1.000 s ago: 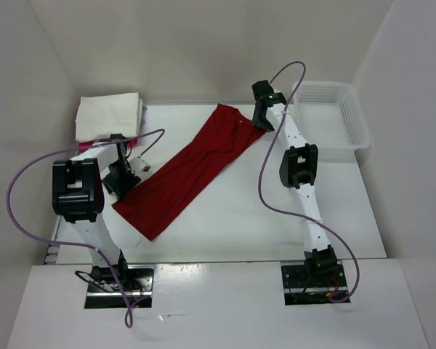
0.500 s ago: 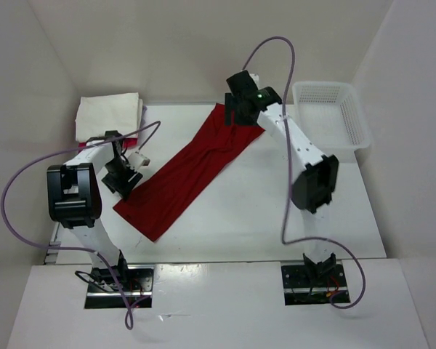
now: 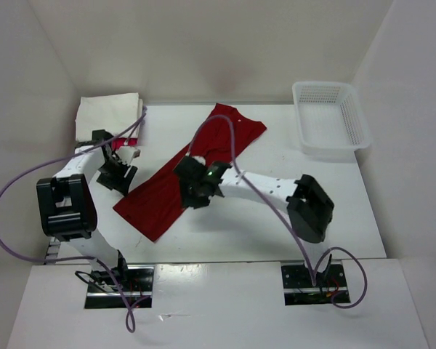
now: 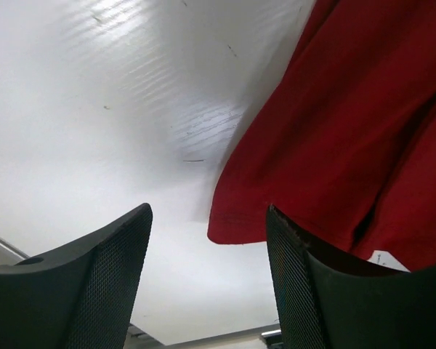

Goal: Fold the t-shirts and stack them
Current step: Rotate the tshirt 90 degrees

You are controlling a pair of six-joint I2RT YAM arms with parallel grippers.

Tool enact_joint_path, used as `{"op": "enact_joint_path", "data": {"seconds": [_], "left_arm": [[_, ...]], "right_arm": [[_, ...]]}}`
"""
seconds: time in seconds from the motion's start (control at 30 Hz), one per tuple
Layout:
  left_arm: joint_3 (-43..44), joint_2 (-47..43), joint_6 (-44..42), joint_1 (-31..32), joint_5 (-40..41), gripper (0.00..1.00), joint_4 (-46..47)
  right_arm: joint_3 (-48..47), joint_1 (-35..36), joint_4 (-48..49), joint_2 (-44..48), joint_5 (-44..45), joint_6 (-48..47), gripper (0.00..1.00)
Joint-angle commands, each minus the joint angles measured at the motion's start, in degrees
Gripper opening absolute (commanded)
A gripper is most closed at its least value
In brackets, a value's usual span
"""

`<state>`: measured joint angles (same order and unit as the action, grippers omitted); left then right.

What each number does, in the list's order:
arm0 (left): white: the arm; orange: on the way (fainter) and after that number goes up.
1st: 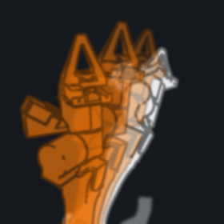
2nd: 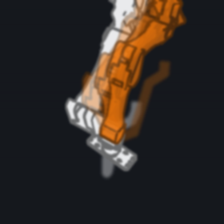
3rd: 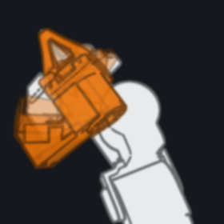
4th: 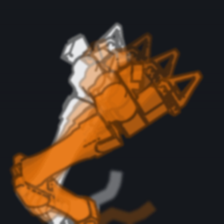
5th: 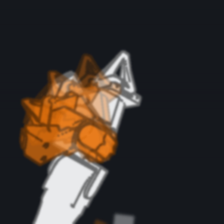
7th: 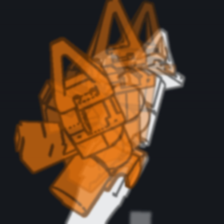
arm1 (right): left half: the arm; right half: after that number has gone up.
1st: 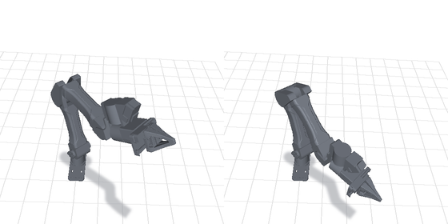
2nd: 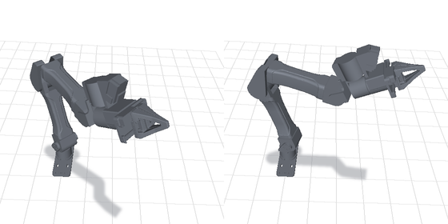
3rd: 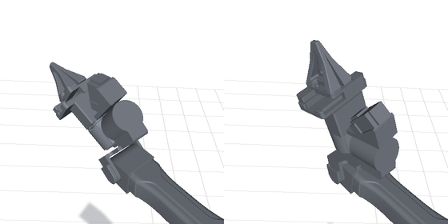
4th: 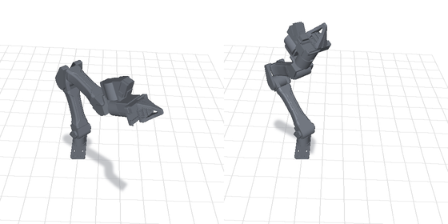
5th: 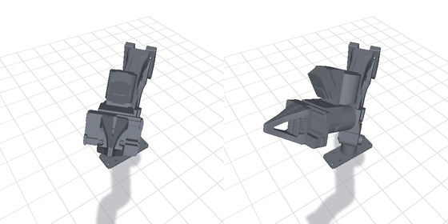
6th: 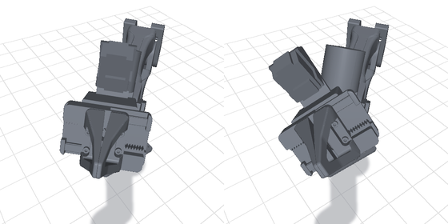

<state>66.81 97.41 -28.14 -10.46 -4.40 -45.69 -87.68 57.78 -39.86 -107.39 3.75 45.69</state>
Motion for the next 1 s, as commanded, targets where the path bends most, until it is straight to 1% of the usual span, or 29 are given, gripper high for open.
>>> {"op": "enact_joint_path", "data": {"seconds": [0.0,0.03,0.07,0.1,0.13,0.17,0.23,0.27,0.33,0.4,0.43,0.47,0.53,0.57,0.63,0.7,0.8,0.83,0.9,0.93,0.97], "left_arm": [[-0.9,-4.2,2.9,-0.6,-4.6,0.71,2.4],[-0.9,-4.9,3.4,-0.6,-4.6,0.71,2.4],[-1.7,-5.8,3.4,-1.1,-4.6,0.71,2.9],[-2.5,-6.4,3.4,-1.1,-5.3,0.71,2.9],[-3.0,-7.3,2.7,-1.1,-5.3,0.71,2.9],[-3.0,-8.9,2.7,-1.1,-5.3,0.71,2.9],[-3.0,-10.5,1.4,-1.1,-5.3,0.71,1.8],[-3.0,-11.4,0.8,-1.1,-4.0,0.72,1.2],[-3.5,-14.3,0.2,-1.1,-3.4,0.72,0.4],[-4.1,-17.3,-0.3,-1.1,-4.3,0.74,-0.1],[-4.7,-18.1,-1.0,-1.1,-4.8,0.76,-0.6],[-4.7,-18.7,-1.6,-1.1,-4.8,0.76,-0.6],[-4.7,-19.3,-1.7,-1.1,-5.4,0.76,-1.2],[-4.7,-19.3,-1.7,-1.1,-4.8,0.76,-1.2],[-4.0,-19.3,-2.2,-1.1,-4.8,0.76,-1.2],[-3.4,-19.3,-2.8,-1.1,-4.8,0.76,-1.2],[-2.7,-19.3,-2.8,-1.1,-5.4,0.76,-2.3],[-2.7,-19.3,-2.8,-1.1,-5.4,0.76,-2.3],[-2.2,-19.3,-3.4,-1.1,-6.4,0.76,-2.8],[-2.2,-19.3,-3.9,-1.1,-6.4,0.76,-2.8],[-2.9,-19.8,-4.5,-1.1,-6.9,0.76,-2.8]], "right_arm": [[-1.7,5.0,6.2,-2.6,-2.2,8.8,0.49],[-1.7,5.7,7.4,-3.4,-2.9,10.5,0.50],[-1.0,5.7,8.9,-5.0,-3.9,14.4,0.50],[-1.0,6.3,11.5,-5.9,-4.4,16.2,0.53],[-1.0,6.3,11.6,-6.9,-4.5,18.2,0.55],[-1.0,7.2,11.6,-8.8,-3.8,22.3,0.55],[-1.0,8.4,13.1,-10.4,-4.5,25.1,0.57],[-1.0,8.9,13.7,-11.1,-4.5,27.8,0.57],[-1.0,9.7,13.7,-12.2,-2.9,30.6,0.57],[1.5,9.7,15.7,-12.8,-2.9,35.2,0.57],[2.3,9.7,18.8,-12.8,-3.5,36.3,0.59],[2.3,9.7,19.4,-13.4,-3.5,37.1,0.59],[0.7,9.7,17.8,-16.3,-4.8,37.6,0.59],[-1.7,9.7,16.7,-17.4,-4.8,37.6,0.59],[-2.5,9.7,15.9,-19.0,-5.4,38.2,0.59],[-2.5,9.7,16.7,-19.8,-6.9,38.9,0.56],[-0.9,9.0,17.8,-20.3,-8.2,40.0,0.35],[1.4,8.3,19.1,-20.3,-9.1,40.7,0.20],[4.6,7.5,21.4,-19.7,-10.2,41.2,0.04],[8.1,7.0,22.5,-18.1,-10.8,42.1,0.00],[9.8,6.2,23.9,-17.2,-10.8,42.6,0.00]]}}
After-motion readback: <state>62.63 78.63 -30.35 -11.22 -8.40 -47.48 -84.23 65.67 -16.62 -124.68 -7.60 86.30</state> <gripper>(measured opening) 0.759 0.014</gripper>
